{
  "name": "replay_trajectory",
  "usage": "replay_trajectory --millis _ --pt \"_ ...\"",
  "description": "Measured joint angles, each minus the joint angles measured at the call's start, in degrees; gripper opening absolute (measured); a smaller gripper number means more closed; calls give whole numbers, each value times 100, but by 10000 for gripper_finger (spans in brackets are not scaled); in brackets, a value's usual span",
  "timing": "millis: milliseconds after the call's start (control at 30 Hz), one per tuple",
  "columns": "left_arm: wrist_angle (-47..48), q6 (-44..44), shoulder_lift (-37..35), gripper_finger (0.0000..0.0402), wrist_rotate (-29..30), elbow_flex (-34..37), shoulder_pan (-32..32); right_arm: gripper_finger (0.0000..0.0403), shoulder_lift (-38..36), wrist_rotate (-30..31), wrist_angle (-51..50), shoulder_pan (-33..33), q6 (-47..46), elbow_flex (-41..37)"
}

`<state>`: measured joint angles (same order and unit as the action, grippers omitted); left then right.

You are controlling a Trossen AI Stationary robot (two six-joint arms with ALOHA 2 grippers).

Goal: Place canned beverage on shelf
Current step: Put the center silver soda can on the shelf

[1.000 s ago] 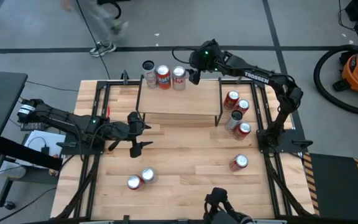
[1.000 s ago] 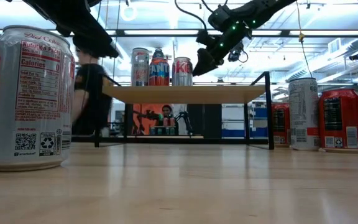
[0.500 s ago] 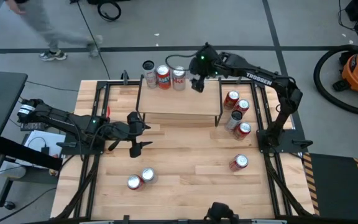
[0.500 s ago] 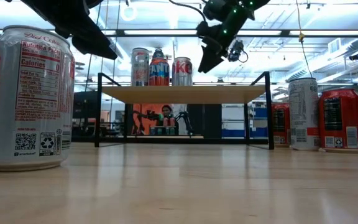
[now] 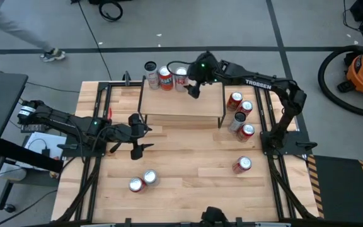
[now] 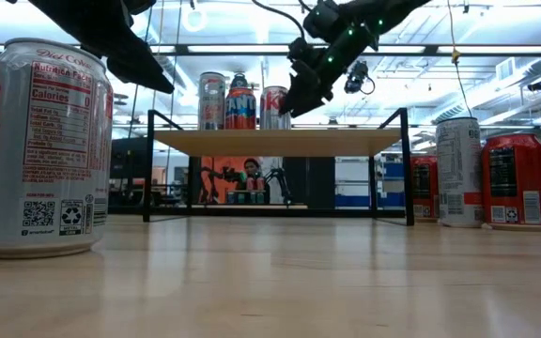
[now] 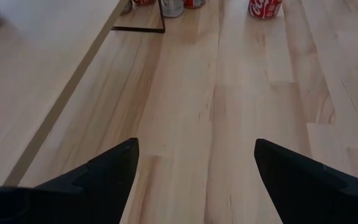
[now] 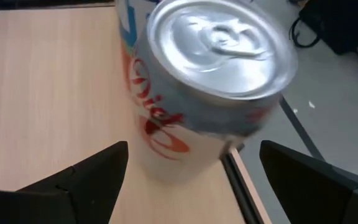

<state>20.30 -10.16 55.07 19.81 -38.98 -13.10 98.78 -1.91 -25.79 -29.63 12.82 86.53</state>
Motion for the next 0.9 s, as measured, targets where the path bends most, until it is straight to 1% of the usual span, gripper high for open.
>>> replay_trajectory --millis 100,200,333,433,600,733,900 --pt "12 -61 0 329 0 0 0 375 0 -39 511 0 -38 -323" --pt "30 -76 0 329 0 0 1 375 0 -228 1068 -41 -131 -584" --pt "51 -109 0 329 0 0 1 371 0 -264 1466 -50 -151 -833" --pt "57 -142 0 329 0 0 2 363 0 -424 1803 -55 -162 -981" --pt "59 -191 0 329 0 0 0 336 0 -641 2025 -123 -177 -1080" --pt "61 -213 0 329 0 0 1 315 0 -985 2001 -288 -65 -1080" --pt "61 -255 0 329 0 0 0 311 0 -1556 1946 -607 136 -1080"
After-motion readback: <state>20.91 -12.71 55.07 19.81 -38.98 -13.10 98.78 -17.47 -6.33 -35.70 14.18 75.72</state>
